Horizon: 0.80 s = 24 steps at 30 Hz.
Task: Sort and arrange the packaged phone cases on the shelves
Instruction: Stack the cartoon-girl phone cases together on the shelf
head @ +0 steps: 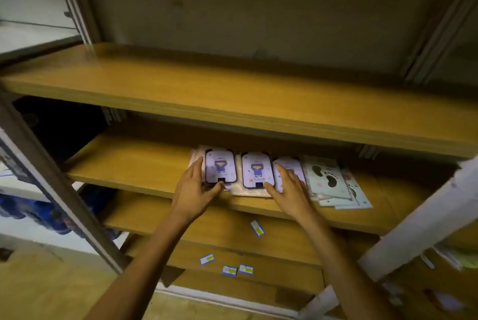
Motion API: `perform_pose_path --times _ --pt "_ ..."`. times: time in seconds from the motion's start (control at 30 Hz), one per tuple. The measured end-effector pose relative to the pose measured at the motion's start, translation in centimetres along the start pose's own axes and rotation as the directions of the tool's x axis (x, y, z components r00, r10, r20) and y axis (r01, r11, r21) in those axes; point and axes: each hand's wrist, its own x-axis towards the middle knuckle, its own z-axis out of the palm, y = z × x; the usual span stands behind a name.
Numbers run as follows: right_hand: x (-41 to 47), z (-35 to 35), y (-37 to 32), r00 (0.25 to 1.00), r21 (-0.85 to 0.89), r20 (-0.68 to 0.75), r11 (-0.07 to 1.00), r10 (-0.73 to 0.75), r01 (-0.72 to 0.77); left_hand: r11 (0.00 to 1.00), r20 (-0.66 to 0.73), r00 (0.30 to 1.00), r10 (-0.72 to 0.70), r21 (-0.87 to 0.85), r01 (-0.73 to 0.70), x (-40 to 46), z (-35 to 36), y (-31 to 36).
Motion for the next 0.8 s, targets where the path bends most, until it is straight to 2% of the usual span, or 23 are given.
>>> perform_pose_path --times 0.1,0.23,0.33,0.43,0.67,0.8 --pt "1.5 0.9 -0.2 0.996 -0.065 -0.076 0.996 0.056 -0.061 0.998 0.008 0.999 -0.053 0.015 0.053 1.6 1.1 -1.2" --pt "2.7 2.1 -0.6 0.986 -0.112 -0.084 0.982 0.142 -0.151 0.991 0.008 0.997 -0.075 0.107 0.074 3.0 2.8 -2.0" --pt "3.2 2.6 -0.8 0.980 -0.137 -0.137 0.977 0.145 -0.164 0.978 -0.012 0.993 -0.115 0.174 0.115 3.8 3.7 -2.0" --pt "3.7 2.9 -0.6 0.980 -0.152 -0.141 0.975 0.140 -0.162 0.977 -0.033 0.990 -0.135 0.165 0.138 4.2 4.5 -1.9" --pt "4.0 2.4 -0.1 0.976 0.106 -0.120 0.980 0.182 -0.170 0.990 -0.060 0.988 -0.141 0.010 0.142 4.5 4.4 -0.9" --pt "4.3 2.0 -0.3 0.968 0.291 -0.098 0.937 0.232 -0.195 0.984 -0.020 0.986 -0.164 -0.081 0.162 4.7 4.3 -0.2"
